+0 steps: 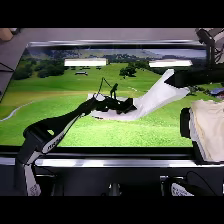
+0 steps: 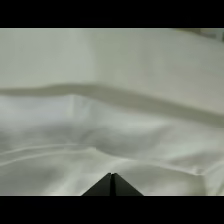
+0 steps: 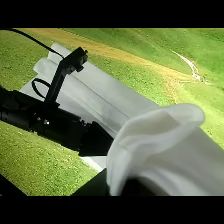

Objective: Fold the shirts.

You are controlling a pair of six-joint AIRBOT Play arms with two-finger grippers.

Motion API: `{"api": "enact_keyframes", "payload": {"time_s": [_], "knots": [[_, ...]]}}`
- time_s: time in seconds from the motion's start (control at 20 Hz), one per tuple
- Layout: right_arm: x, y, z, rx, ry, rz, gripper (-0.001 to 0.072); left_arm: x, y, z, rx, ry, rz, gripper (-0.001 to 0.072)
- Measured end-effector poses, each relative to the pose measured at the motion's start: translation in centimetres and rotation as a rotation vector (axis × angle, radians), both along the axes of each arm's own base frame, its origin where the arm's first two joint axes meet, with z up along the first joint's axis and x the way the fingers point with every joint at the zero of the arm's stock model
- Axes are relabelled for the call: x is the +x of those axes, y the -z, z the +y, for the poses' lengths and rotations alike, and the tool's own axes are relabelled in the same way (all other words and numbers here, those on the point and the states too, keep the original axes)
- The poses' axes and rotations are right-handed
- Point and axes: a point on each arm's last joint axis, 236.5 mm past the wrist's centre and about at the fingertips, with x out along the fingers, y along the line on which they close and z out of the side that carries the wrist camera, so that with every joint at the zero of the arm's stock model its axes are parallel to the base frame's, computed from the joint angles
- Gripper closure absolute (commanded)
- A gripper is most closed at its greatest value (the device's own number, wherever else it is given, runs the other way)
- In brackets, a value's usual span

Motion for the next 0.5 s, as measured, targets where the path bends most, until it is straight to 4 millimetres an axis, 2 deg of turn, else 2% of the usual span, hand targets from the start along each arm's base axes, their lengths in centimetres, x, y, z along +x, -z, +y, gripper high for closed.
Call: {"api": "enact_keyframes", "payload": {"time_s": [0.05, 0.15, 0.25, 0.35, 0.5], "knots": [[0.4, 0.2, 0.9, 0.003, -0.011, -0.007, 0.0694, 0.8, -1.5, 1.0, -0.014, 0.006, -0.034, 0.0683], [1.2, 0.9, 3.4, 0.015, -0.043, -0.013, 0.0694, 3.0, -4.8, 4.4, -0.015, 0.001, -0.124, 0.0683], [2.2, 1.8, 7.0, 0.052, -0.085, -0.015, 0.0694, 5.7, -9.1, 9.1, 0.002, -0.033, -0.236, 0.0683], [3.0, 3.3, 11.3, 0.107, -0.128, 0.0, 0.0694, 7.8, -14.1, 15.0, 0.038, -0.086, -0.357, 0.0682], [3.9, 6.5, 18.4, 0.2, -0.166, 0.047, 0.0693, 9.0, -21.6, 23.1, 0.077, -0.191, -0.512, 0.0682]]}}
